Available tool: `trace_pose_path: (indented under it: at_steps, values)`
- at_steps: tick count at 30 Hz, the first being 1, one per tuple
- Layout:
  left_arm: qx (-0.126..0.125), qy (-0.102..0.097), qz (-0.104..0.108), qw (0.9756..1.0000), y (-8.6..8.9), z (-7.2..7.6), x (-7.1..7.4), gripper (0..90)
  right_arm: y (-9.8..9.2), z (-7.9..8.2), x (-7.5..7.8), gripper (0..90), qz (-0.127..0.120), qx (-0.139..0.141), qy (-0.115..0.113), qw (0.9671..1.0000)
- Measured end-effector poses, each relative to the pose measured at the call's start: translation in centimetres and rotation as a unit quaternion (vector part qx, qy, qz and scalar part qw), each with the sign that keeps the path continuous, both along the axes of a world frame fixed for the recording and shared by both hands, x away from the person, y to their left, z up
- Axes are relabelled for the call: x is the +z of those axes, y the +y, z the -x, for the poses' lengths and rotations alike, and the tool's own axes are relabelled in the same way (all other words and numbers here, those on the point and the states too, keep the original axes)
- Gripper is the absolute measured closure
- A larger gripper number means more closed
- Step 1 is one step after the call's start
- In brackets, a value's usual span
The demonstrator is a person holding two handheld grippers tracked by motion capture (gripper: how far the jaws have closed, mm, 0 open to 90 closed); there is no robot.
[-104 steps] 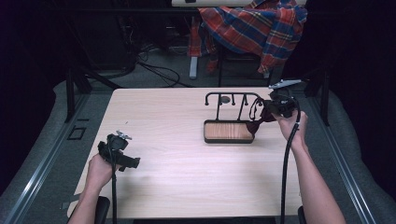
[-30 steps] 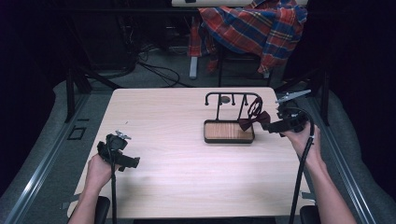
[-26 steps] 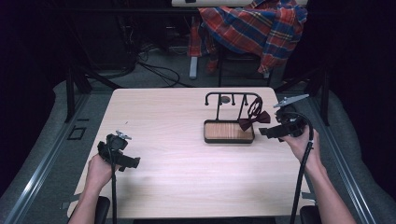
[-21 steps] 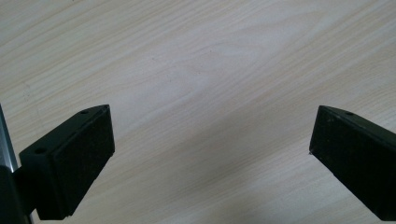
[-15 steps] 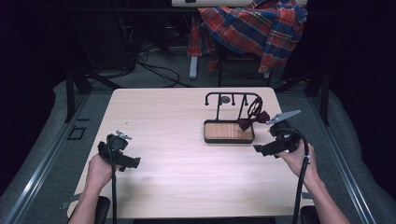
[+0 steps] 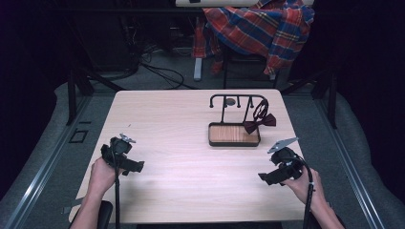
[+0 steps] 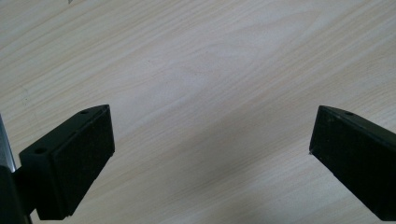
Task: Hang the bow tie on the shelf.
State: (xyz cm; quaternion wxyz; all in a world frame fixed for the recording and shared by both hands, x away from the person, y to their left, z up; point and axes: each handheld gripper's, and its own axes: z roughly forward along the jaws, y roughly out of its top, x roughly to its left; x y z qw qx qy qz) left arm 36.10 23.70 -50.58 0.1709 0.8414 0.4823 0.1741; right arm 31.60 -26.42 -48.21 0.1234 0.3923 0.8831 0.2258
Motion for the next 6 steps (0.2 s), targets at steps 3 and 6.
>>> trace_pose_path:
  at_steps: [3,6]
  values:
    - [0.001,-0.001,0.000,1.0000,0.02,-0.02,0.03,0.1,0.39,-0.06,-0.40,14.3,0.007,0.004,-0.001,1.0000]
    - [0.001,-0.002,-0.001,1.0000,0.05,-0.07,0.03,0.1,0.42,-0.41,-0.38,14.6,0.015,0.004,-0.006,0.9999]
